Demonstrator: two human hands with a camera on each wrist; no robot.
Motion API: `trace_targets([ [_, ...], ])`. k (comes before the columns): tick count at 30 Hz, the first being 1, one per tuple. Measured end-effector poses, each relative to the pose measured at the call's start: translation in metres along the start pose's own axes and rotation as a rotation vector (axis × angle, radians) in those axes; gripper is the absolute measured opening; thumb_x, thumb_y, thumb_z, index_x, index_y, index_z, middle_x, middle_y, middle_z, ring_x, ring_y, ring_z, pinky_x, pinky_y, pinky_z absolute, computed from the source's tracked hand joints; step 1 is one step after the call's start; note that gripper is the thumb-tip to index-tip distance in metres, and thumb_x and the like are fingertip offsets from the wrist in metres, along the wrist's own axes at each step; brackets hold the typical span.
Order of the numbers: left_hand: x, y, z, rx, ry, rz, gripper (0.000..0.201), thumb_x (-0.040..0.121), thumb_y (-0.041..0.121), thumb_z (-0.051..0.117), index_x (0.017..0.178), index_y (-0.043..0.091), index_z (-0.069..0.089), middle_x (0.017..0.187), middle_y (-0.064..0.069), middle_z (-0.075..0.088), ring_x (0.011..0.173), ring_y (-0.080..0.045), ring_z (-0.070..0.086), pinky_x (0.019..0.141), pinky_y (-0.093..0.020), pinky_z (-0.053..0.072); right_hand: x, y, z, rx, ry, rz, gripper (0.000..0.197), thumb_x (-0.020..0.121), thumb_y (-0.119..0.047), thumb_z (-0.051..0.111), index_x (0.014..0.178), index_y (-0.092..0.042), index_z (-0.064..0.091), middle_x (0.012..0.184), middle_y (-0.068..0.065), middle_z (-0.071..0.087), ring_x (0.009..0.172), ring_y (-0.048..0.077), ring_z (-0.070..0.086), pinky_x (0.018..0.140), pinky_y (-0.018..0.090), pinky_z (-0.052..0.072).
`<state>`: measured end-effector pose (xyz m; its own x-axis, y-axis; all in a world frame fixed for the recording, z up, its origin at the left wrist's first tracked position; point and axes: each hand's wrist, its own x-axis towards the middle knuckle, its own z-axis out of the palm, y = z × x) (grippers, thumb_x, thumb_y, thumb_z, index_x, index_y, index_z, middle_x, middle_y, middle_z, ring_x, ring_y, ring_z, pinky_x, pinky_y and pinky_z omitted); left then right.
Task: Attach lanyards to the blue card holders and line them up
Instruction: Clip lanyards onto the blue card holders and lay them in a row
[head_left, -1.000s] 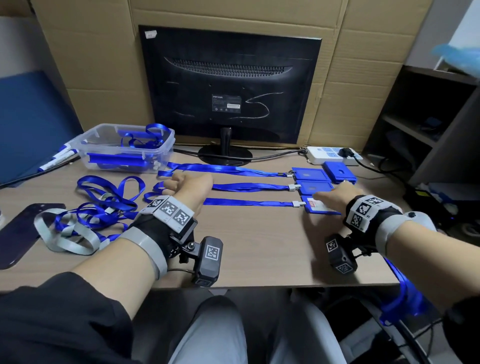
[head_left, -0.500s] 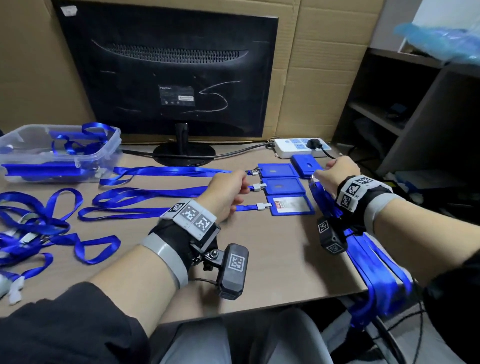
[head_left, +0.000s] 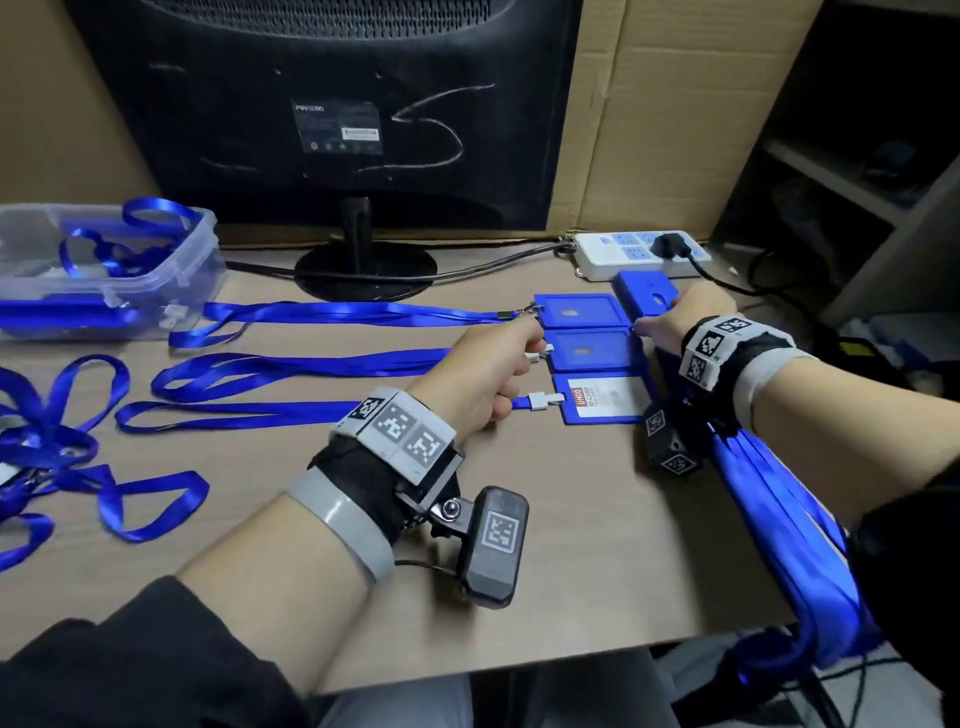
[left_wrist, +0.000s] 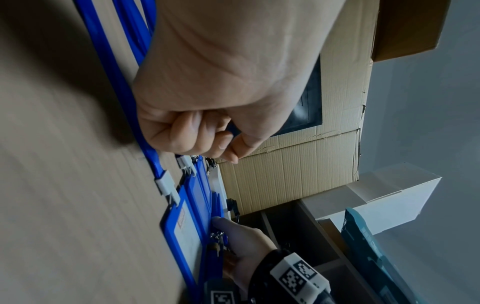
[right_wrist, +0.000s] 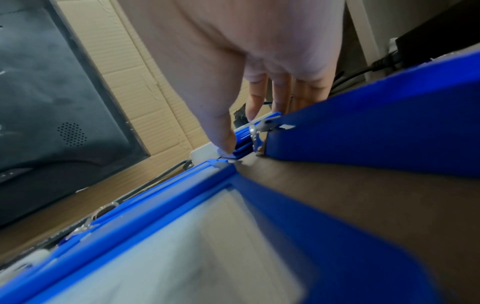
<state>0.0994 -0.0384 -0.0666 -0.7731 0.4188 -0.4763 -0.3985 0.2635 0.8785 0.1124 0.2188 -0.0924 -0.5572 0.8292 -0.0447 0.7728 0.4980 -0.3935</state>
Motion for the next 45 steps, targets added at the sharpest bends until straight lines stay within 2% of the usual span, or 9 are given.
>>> trace_targets([
  [6, -0.008, 0.002, 0.001, 0.008, -0.040, 0.007, 0.011, 0.090, 0.027, 0.058, 0.080, 0.021, 0.057, 0.060, 0.008, 0.029, 0.050, -0.014, 0.016, 0.045, -0.021, 0.012, -0.012, 0.006, -0.019, 0.188, 0.055, 0.068, 0.040, 0.055, -0.042, 0.074, 0.084, -0.017, 0.060, 0.089, 0.008, 0.070, 0.084, 0.033, 0.065, 0.060, 0.031, 0.042],
  [10, -0.025, 0.009, 0.001, 0.009, -0.068, 0.069, 0.027, 0.091, 0.029, 0.058, 0.069, 0.024, 0.043, 0.055, 0.009, 0.027, 0.052, -0.015, 0.015, 0.047, -0.022, 0.013, -0.039, 0.017, -0.043, 0.356, 0.169, 0.000, 0.051, 0.075, -0.036, 0.078, 0.120, -0.014, 0.068, 0.113, 0.010, 0.072, 0.106, 0.028, 0.068, 0.080, 0.029, 0.051],
  [14, -0.045, 0.014, 0.006, -0.036, -0.046, 0.148, 0.028, 0.093, 0.032, 0.062, 0.069, 0.024, 0.050, 0.063, 0.006, 0.046, 0.056, -0.014, 0.032, 0.051, -0.025, 0.025, -0.076, 0.028, -0.070, 0.564, 0.204, -0.085, 0.052, 0.071, -0.047, 0.083, 0.110, -0.021, 0.061, 0.101, -0.003, 0.066, 0.082, 0.012, 0.063, 0.072, 0.024, 0.048],
  [20, -0.090, 0.024, 0.015, 0.015, -0.045, 0.373, 0.024, 0.094, 0.020, 0.065, 0.117, 0.027, 0.066, 0.119, 0.006, 0.064, 0.102, -0.011, 0.059, 0.082, -0.032, 0.051, -0.138, 0.028, -0.115, 0.871, -0.032, -0.195, 0.036, 0.081, -0.024, 0.084, 0.105, -0.006, 0.065, 0.086, 0.005, 0.064, 0.071, 0.019, 0.064, 0.056, 0.027, 0.060],
  [24, -0.113, 0.024, 0.013, 0.227, 0.014, 0.602, 0.065, 0.071, 0.025, 0.071, 0.129, 0.048, 0.053, 0.141, 0.011, 0.036, 0.130, -0.020, 0.044, 0.100, -0.037, 0.049, -0.182, 0.021, -0.135, 0.916, -0.310, -0.284, 0.029, 0.086, -0.028, 0.082, 0.102, -0.009, 0.067, 0.085, 0.005, 0.060, 0.066, 0.024, 0.070, 0.070, 0.036, 0.064],
  [27, -0.125, 0.022, 0.005, 0.456, 0.116, 0.782, 0.055, 0.075, 0.042, 0.076, 0.124, 0.054, 0.055, 0.154, 0.013, 0.022, 0.143, -0.017, 0.016, 0.114, -0.044, 0.038, -0.211, 0.009, -0.139, 0.875, -0.529, -0.360, 0.019, 0.088, -0.028, 0.079, 0.095, -0.013, 0.069, 0.093, 0.007, 0.059, 0.078, 0.034, 0.068, 0.073, 0.038, 0.059],
  [33, -0.137, 0.018, -0.035, 0.567, 0.233, 0.817, 0.021, 0.092, 0.052, 0.068, 0.097, 0.032, 0.068, 0.127, 0.005, 0.037, 0.118, -0.025, 0.029, 0.091, -0.019, 0.036, -0.241, -0.023, -0.128, 0.823, -0.762, -0.451, 0.020, 0.096, -0.033, 0.069, 0.103, -0.014, 0.073, 0.088, 0.001, 0.066, 0.061, 0.013, 0.057, 0.058, 0.023, 0.053],
  [40, -0.133, 0.009, -0.103, 0.619, 0.348, 0.622, 0.027, 0.089, 0.057, 0.068, 0.109, 0.039, 0.073, 0.125, 0.003, 0.037, 0.113, -0.027, 0.029, 0.096, -0.033, 0.037, -0.241, -0.061, -0.090, 0.729, -0.732, -0.603, 0.043, 0.086, -0.020, 0.076, 0.124, 0.001, 0.071, 0.092, 0.010, 0.070, 0.056, 0.009, 0.049, 0.052, 0.017, 0.046],
  [45, -0.130, -0.002, -0.141, 0.627, 0.422, 0.564, 0.017, 0.087, 0.053, 0.072, 0.098, 0.040, 0.075, 0.125, 0.002, 0.048, 0.112, -0.027, 0.028, 0.093, -0.034, 0.038, -0.246, -0.092, -0.061, 0.577, -0.733, -0.694, 0.021, 0.085, -0.015, 0.081, 0.103, -0.004, 0.079, 0.077, 0.008, 0.068, 0.057, 0.014, 0.051, 0.055, 0.024, 0.047],
])
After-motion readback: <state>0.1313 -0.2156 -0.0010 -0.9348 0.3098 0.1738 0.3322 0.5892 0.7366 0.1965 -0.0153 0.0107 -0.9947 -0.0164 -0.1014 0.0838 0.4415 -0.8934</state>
